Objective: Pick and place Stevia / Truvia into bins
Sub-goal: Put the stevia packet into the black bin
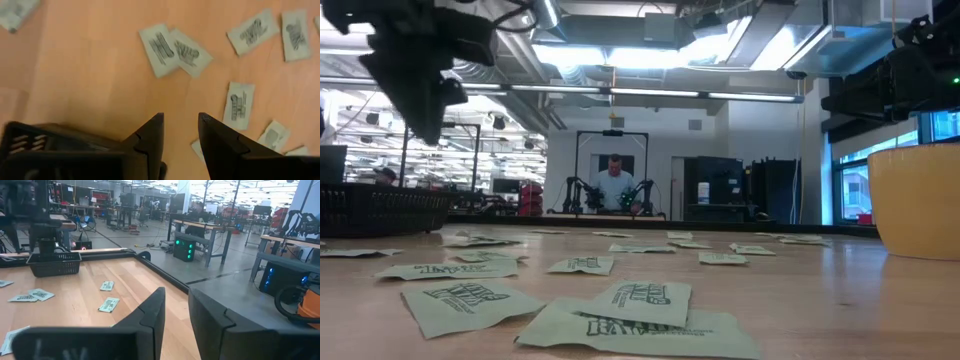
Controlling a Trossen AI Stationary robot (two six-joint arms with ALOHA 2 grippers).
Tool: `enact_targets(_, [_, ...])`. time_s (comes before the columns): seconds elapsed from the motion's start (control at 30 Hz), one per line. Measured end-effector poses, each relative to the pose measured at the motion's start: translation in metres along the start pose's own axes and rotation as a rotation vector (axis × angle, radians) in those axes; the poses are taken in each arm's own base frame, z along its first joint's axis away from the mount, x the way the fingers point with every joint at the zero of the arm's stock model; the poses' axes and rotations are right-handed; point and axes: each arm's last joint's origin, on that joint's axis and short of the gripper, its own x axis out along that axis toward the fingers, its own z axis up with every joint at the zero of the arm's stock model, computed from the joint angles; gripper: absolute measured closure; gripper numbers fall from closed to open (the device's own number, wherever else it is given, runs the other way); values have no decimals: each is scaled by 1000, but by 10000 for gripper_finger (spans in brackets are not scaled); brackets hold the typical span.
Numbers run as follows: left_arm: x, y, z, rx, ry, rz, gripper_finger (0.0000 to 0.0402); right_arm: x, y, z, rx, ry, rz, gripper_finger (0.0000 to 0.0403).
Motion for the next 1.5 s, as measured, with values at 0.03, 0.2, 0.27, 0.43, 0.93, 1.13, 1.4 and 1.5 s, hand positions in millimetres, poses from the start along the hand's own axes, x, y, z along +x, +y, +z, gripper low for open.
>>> enact_targets(0.03, [3,-3,0,2,16,2,286,0,0,0,0,0,0,313])
enact_targets(0.2, [18,-17,-3,67,89,21,288,0,0,0,0,0,0,313])
enact_targets(0.27, [24,-22,-5,113,108,36,290,0,0,0,0,0,0,313])
enact_targets(0.43, [35,-33,-9,250,125,104,287,0,0,0,0,0,0,313])
enact_targets(0.93, [55,-54,-19,307,184,130,286,0,0,0,0,1,0,313])
enact_targets(1.13, [60,-64,-23,315,191,75,289,0,0,0,0,0,0,313])
enact_targets(1.4, [74,-71,-28,333,261,78,286,0,0,0,3,0,0,313])
enact_targets(1.5, [80,-71,-29,350,286,93,287,0,0,0,4,0,0,313])
